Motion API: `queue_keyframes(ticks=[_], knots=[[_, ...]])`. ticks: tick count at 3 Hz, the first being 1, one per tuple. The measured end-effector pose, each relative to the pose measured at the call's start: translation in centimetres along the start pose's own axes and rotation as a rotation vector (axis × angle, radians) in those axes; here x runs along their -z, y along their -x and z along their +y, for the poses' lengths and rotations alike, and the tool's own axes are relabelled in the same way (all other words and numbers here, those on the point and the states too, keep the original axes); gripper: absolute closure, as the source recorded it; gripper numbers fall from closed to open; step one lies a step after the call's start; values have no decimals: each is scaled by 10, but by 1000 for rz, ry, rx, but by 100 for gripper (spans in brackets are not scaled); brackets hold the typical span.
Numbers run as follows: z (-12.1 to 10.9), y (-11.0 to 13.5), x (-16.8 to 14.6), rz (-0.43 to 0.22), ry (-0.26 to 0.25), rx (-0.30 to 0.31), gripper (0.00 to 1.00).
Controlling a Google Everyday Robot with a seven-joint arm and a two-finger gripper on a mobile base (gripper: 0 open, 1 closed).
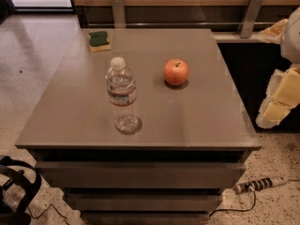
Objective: Move water bottle near sponge
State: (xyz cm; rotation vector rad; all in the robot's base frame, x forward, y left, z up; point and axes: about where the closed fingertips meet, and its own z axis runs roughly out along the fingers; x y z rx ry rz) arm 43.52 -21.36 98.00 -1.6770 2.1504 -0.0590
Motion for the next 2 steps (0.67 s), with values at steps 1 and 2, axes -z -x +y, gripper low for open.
queue_keyframes(ticks=[1,2], knots=[[10,-3,-19,-170,-6,18,0],[9,13,-36,-346,-15,52,0]])
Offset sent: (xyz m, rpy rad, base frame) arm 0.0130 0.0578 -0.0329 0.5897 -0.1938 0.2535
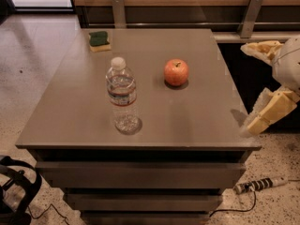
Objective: Move water bottle near sponge
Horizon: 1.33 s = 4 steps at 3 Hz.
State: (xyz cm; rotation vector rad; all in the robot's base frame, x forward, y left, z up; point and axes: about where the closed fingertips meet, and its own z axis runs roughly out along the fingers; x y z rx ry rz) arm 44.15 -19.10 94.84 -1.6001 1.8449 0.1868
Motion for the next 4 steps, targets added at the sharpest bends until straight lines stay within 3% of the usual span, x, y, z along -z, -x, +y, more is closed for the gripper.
queue_keyframes(ticks=[1,2,4], knots=[[-9,29,-22,-214,23,14,0],[-11,54,-39,-354,82,11,0],[-6,102,-84,-557,217,-2,0]])
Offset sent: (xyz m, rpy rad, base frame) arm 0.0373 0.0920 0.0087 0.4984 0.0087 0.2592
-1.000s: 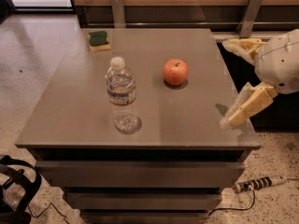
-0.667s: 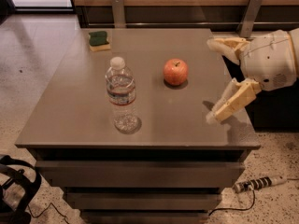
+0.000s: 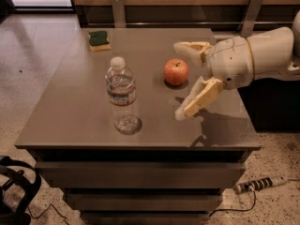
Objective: Move water bottle near sponge
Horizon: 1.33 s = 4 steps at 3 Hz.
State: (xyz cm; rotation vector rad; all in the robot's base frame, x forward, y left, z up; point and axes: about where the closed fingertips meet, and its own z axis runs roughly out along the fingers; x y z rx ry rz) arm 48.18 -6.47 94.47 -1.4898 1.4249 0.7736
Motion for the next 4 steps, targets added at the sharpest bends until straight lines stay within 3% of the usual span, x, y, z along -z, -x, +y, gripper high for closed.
queue_keyframes(ticks=[2,4], knots=[[-7,14,-48,-128,102,-24,0],[1,21,-77,-186,157,-58,0]])
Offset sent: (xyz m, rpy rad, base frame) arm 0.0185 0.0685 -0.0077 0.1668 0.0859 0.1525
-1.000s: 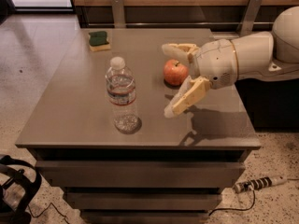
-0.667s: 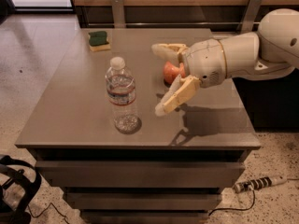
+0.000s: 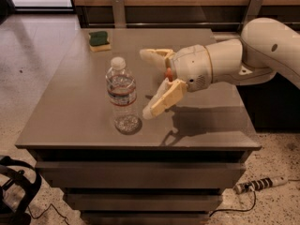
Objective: Move water bottle near sponge
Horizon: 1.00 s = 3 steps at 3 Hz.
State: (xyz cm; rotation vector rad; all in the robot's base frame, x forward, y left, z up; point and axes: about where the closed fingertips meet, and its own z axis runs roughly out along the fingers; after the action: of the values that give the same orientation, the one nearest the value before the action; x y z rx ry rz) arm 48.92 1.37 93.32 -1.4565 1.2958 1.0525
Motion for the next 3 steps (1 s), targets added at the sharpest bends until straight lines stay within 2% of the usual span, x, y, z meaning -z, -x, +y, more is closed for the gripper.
queue_keyframes(ticks=[2,3], knots=[[6,6,-26,-81,25,12,0],[8,14,-40,-118,37,43,18]])
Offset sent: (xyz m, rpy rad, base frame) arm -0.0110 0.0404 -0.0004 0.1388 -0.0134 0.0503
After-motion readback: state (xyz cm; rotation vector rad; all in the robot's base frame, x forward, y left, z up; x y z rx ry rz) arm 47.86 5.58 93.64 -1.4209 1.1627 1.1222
